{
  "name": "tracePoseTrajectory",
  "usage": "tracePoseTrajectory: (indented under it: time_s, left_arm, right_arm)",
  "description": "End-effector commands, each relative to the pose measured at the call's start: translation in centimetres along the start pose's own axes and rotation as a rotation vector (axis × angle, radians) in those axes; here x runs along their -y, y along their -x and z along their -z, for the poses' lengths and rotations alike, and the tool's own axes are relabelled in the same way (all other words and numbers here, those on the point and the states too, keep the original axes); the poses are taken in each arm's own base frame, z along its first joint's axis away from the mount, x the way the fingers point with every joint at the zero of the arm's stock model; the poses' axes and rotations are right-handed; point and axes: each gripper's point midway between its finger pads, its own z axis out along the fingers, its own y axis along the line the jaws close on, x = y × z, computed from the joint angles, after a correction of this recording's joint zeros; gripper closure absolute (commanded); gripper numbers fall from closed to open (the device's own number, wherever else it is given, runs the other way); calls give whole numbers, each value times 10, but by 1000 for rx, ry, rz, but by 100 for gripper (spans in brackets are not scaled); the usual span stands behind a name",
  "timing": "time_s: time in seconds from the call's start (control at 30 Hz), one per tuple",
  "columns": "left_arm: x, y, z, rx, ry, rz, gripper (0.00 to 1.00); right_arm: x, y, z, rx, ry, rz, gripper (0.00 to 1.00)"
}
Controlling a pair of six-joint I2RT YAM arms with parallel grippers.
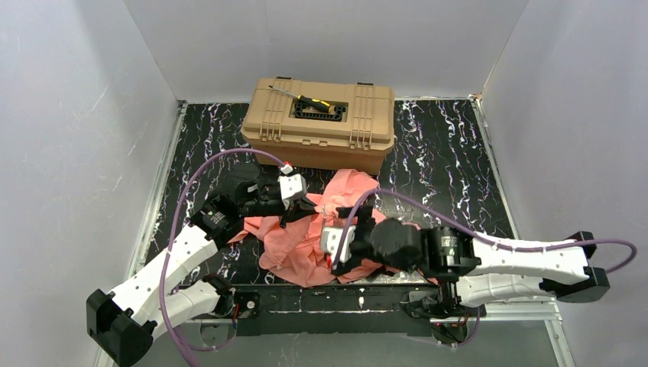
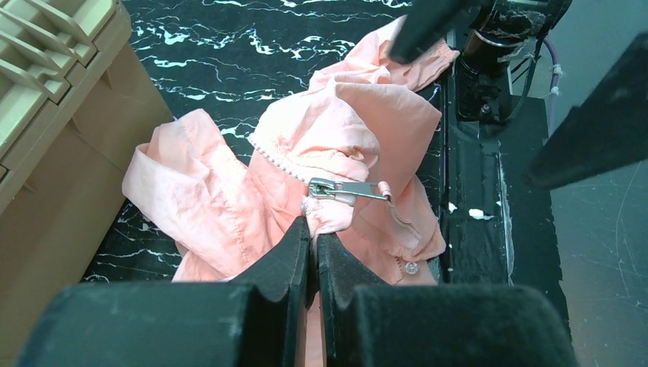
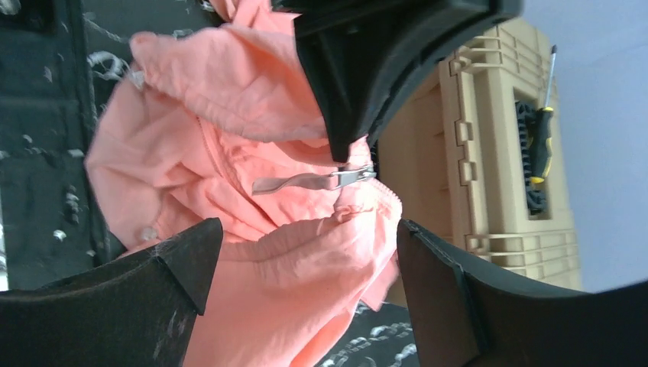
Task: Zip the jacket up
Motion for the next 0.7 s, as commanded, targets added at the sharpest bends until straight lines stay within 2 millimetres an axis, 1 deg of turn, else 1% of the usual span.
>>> tracePoseTrajectory:
  time_s: [0.0,0.03,0.1,0.17,0.3,0.53,0.67]
  left_arm:
    - [3,6,1,18,-25,2,100]
    - [3,6,1,17,-25,2,100]
    - [3,7,1,20,-28,5,100]
    - [4,8,0,24,-32,7,100]
    - [4,10,1,25,-34,9,100]
    - [5,11,0,26,-48,19,100]
    - [8,10,0,23,-58,17,100]
  right_arm:
    - [22,2,13,-49,-267,211,8]
    - [17,0,11,-56,-276,244,7]
    - [13,-4,9,-69,-330,313,6]
    - [13,-1,7,-44,-367,353,6]
    - [3,-4,-8,-33,-377,414,5]
    - [-6,-3,-25,6,-414,529,5]
    - [-4,2,-27,38,-462,538,11]
